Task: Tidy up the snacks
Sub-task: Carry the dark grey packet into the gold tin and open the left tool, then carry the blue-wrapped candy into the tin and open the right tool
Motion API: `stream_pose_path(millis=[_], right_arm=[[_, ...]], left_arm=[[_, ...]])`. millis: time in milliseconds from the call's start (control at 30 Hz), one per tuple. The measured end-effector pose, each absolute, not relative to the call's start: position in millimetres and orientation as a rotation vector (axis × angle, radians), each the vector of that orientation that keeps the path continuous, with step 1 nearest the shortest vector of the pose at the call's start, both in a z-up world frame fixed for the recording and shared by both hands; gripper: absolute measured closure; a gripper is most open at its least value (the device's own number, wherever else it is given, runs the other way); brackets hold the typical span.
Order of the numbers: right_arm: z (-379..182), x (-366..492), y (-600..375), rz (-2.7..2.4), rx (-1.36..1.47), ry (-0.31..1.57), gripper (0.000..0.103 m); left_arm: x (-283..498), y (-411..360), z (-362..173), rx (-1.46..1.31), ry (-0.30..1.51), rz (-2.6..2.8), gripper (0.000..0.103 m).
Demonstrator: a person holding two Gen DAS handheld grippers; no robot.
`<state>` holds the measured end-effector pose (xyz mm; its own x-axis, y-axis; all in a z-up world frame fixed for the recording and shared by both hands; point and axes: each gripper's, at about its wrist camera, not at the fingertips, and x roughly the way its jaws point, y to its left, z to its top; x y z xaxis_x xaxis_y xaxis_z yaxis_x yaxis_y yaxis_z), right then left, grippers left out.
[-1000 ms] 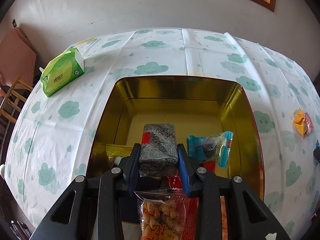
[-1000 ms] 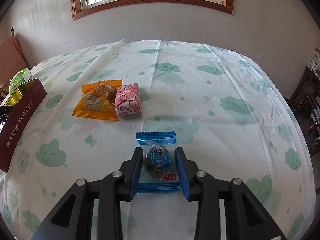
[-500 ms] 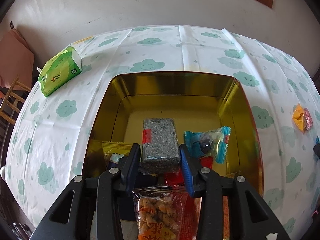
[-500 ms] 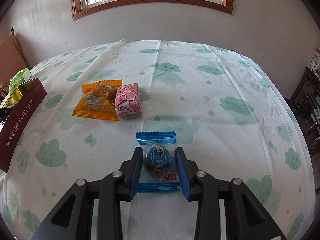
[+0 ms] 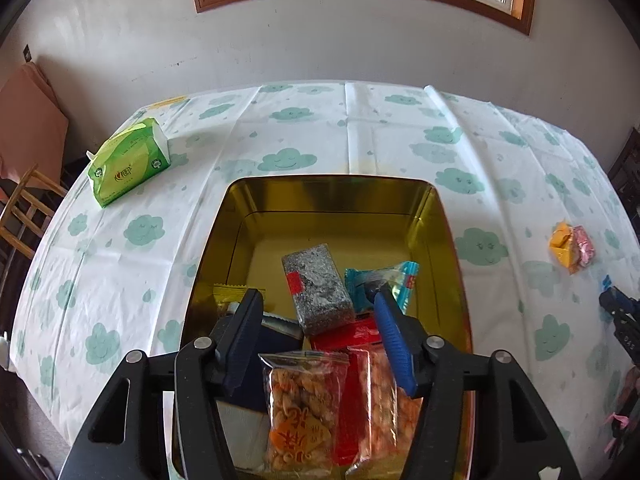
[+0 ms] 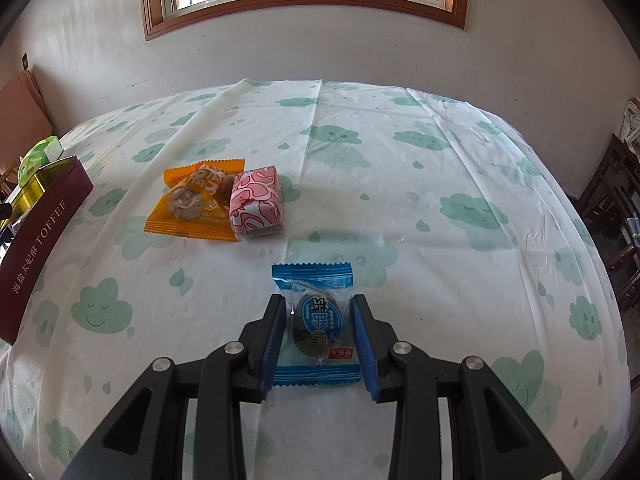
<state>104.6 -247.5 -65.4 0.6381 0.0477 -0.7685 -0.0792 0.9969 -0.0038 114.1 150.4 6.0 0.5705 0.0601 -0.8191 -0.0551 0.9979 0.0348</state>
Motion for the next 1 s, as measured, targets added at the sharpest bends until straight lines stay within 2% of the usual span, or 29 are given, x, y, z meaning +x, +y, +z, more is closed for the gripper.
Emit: stream_pose_path(millis=[467, 1000], right_arm=[[-65, 104, -247, 0.072, -0.045, 0.876, 0.068], [-64, 109, -245, 0.032, -0.052, 0.921, 0.068]], left_arm=[[60, 161, 17, 0.014, 0.9, 0.134, 0.036], [35, 186, 8, -0.004, 0.897, 0.187, 0.025]])
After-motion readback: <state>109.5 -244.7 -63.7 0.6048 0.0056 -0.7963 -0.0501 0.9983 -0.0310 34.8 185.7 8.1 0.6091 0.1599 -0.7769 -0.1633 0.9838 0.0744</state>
